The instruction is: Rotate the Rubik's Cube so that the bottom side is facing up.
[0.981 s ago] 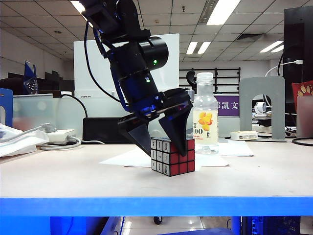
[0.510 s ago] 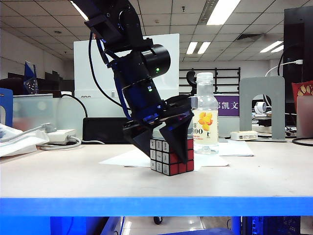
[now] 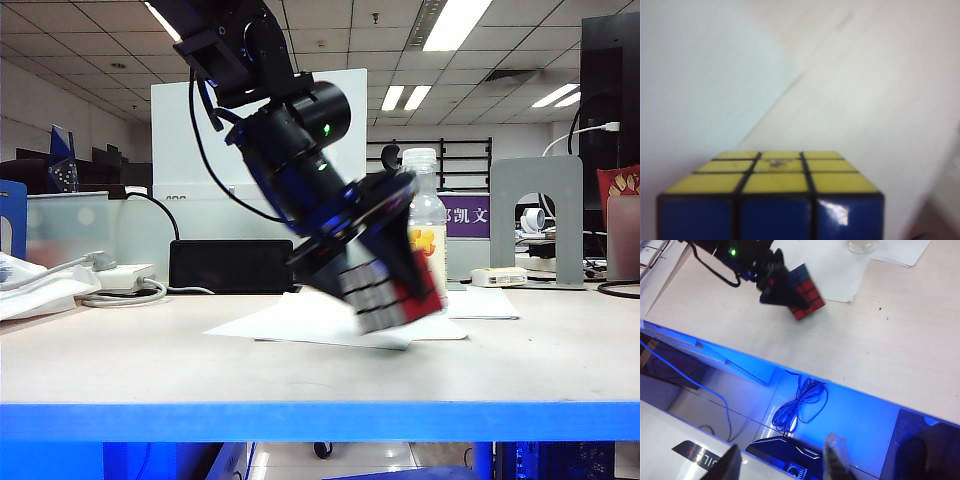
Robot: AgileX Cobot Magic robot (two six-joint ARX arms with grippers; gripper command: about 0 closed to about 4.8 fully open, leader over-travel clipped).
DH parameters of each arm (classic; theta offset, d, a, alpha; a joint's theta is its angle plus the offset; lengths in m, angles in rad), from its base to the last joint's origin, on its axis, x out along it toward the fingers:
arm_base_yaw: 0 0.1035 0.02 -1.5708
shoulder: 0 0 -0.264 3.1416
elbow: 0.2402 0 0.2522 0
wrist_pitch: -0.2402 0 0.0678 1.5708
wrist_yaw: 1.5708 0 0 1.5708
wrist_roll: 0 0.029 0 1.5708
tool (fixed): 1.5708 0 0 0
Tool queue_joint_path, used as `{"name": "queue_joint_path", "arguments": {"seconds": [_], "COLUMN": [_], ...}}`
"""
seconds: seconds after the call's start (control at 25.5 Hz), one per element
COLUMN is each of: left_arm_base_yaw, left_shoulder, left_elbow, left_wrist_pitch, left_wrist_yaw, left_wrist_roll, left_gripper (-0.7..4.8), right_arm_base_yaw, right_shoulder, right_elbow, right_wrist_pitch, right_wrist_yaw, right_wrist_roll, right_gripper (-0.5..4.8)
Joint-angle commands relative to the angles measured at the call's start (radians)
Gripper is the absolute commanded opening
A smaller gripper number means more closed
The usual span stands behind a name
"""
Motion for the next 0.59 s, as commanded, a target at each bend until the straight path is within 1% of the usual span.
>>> {"name": "queue_joint_path", "arguments": {"seconds": [0.04, 0.16, 0.2, 0.31, 0.35, 0.39, 0.47, 0.51, 0.55, 0.59], "left_arm_base_yaw": [-0.002, -0.002, -0.002, 0.000, 0.000, 0.001, 0.001, 0.000, 0.000, 0.000], "left_shoulder": [-0.005, -0.005, -0.005, -0.005, -0.005, -0.005, -0.005, -0.005, -0.005, -0.005], "left_elbow": [0.005, 0.005, 0.005, 0.005, 0.005, 0.005, 0.005, 0.005, 0.005, 0.003], "left_wrist_pitch": [0.174, 0.336, 0.409, 0.617, 0.684, 0.770, 0.910, 0.992, 1.060, 1.135], "left_wrist_yaw": [0.185, 0.307, 0.344, 0.415, 0.429, 0.444, 0.455, 0.449, 0.443, 0.412], "left_wrist_roll": [-0.180, -0.332, -0.397, -0.584, -0.649, -0.734, -0.870, -0.964, -1.044, -1.138], "left_gripper": [1.20, 1.20, 1.21, 1.26, 1.28, 1.56, 2.22, 2.41, 2.44, 2.44], "right_arm_base_yaw": [0.001, 0.001, 0.001, 0.001, 0.001, 0.001, 0.001, 0.001, 0.001, 0.001], "right_shoulder": [-0.001, -0.001, -0.001, -0.001, -0.001, -0.001, -0.001, 0.000, 0.000, 0.000], "right_elbow": [0.003, 0.003, 0.003, 0.008, 0.017, 0.031, 0.075, 0.104, 0.126, 0.147], "right_wrist_pitch": [0.013, 0.016, 0.016, 0.023, 0.024, 0.027, 0.045, 0.062, 0.081, 0.104], "right_wrist_yaw": [0.014, 0.021, 0.021, 0.037, 0.048, 0.062, 0.121, 0.148, 0.166, 0.176], "right_wrist_roll": [-0.026, -0.026, -0.026, -0.040, -0.061, -0.085, -0.116, -0.130, -0.135, -0.135], "right_gripper": [2.13, 2.13, 2.13, 2.15, 2.22, 2.28, 2.35, 2.35, 2.35, 2.34]}}
